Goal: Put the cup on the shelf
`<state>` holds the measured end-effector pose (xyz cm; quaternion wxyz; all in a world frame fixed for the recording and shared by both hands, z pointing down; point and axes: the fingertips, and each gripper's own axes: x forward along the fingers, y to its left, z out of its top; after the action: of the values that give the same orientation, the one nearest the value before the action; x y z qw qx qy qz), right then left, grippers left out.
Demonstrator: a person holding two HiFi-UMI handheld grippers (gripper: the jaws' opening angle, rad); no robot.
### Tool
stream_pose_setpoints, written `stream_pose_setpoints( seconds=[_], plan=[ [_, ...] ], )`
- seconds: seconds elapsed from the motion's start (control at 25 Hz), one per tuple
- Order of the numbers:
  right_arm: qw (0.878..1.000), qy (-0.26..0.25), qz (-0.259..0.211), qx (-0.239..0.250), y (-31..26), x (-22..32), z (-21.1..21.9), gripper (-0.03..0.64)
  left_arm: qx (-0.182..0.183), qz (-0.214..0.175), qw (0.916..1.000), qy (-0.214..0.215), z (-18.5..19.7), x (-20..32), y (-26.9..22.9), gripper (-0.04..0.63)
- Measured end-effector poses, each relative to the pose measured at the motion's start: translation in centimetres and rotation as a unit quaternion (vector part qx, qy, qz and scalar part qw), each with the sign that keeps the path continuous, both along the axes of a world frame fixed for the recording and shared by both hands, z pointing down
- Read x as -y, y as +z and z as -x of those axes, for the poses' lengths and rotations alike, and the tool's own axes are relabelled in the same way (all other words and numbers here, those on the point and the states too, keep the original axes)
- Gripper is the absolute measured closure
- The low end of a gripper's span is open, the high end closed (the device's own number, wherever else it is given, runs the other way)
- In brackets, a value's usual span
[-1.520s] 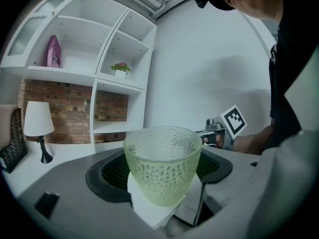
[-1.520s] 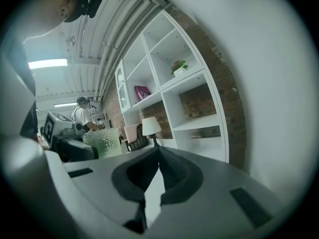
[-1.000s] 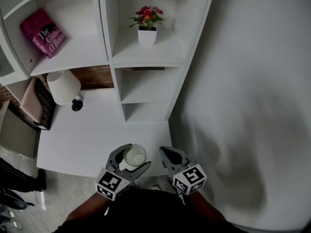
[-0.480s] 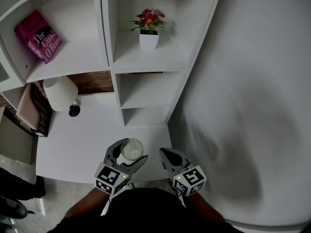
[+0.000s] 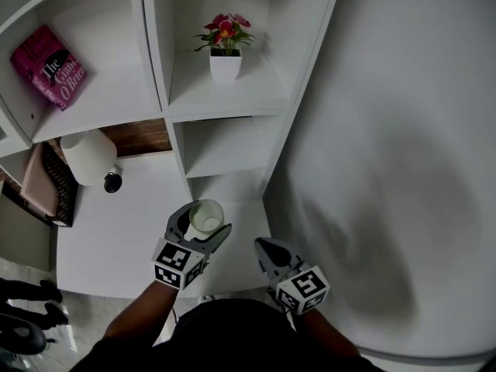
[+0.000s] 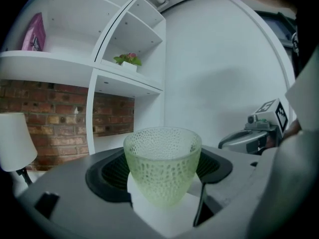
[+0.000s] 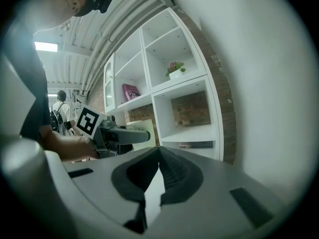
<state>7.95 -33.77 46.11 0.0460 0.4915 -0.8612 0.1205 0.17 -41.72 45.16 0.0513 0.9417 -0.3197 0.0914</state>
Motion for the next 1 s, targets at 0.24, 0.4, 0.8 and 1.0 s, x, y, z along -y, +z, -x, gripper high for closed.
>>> stream_pose_setpoints(
  seconds=[0.24,0.4,0.8,1.0],
  plan=[
    [1.0,0.002,0.008,0.006,0.6,-0.4,-0.1,0.612,-0.005,0.008,0.9999,-0.01,-1.1,2.6,0.2,0.212],
    [1.0,0.004,0.011,0.006,0.9,-0.5,-0.5,0.612,0.001,-0.007,1.0,-0.005,-2.4,4.3,-0.5,0.212],
    [1.0,0.025,0.013,0.013,1.1,0.0,-2.3,0.612,0.007,-0.031,0.9994,-0.01,-4.4,9.1,-2.0,0.212],
    [0.999,0.035,0.025,0.016,1.7,0.3,-3.1,0.612,0.005,-0.022,0.9994,-0.026,-4.9,11.8,-1.4,0.212]
  ],
)
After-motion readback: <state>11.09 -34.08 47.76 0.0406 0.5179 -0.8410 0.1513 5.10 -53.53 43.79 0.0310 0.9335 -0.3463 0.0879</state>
